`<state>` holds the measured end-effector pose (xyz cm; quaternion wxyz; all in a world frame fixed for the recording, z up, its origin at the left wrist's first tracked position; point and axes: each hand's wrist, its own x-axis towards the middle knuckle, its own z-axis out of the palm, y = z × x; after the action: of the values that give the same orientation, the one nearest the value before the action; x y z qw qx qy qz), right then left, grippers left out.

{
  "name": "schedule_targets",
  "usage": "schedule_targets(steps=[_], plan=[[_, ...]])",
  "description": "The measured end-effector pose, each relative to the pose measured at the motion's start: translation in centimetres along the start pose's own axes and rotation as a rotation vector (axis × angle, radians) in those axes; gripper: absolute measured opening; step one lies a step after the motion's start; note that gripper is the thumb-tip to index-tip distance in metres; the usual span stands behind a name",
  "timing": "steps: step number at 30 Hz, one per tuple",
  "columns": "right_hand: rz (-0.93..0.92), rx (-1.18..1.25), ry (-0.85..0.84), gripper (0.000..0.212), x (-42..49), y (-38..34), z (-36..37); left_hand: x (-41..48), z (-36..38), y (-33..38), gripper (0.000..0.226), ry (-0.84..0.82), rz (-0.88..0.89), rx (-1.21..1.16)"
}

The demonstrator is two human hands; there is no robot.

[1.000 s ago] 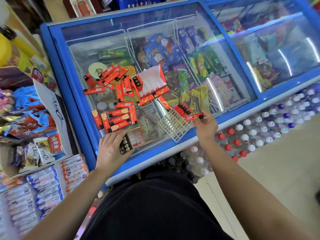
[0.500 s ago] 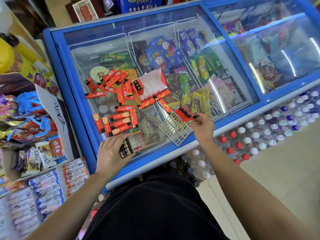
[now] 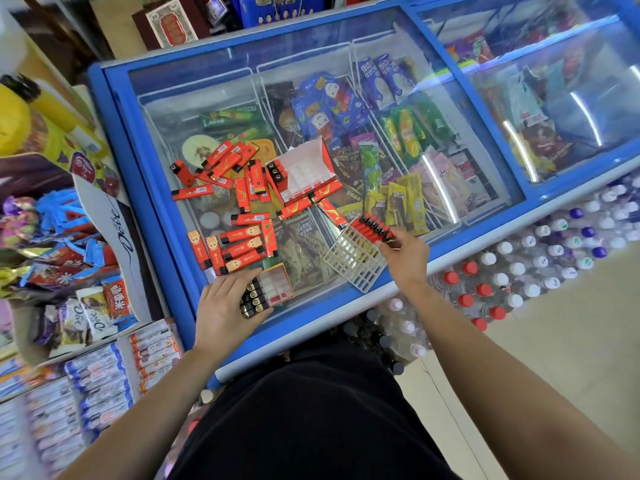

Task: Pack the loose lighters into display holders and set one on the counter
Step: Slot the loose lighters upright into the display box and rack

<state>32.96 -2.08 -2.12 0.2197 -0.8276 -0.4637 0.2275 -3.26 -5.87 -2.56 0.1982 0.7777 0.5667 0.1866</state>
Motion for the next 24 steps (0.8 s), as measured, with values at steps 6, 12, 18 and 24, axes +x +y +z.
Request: schedule_targets(steps=[6, 12, 18, 24], plan=[[0.046, 0.029, -0.077, 0.034, 0.1, 0.5, 0.1, 0.0, -0.1, 0.0, 0.077, -0.017, -0.008, 0.003], [0.096, 0.058, -0.121, 0.030, -1.6, -0.5, 1.6, 0.0, -0.3, 0.4, 0.077, -0.016, -0.034, -0.008], [0.049, 0.105, -0.170, 0.023, -5.3, -3.5, 4.5, 0.0, -0.3, 0.5, 0.075, -0.041, -0.067, -0.028], [0.007, 0.078, -0.288, 0.028, -6.0, -3.5, 4.5, 0.0, -0.7, 0.7, 0.076, -0.074, -0.087, -0.035]])
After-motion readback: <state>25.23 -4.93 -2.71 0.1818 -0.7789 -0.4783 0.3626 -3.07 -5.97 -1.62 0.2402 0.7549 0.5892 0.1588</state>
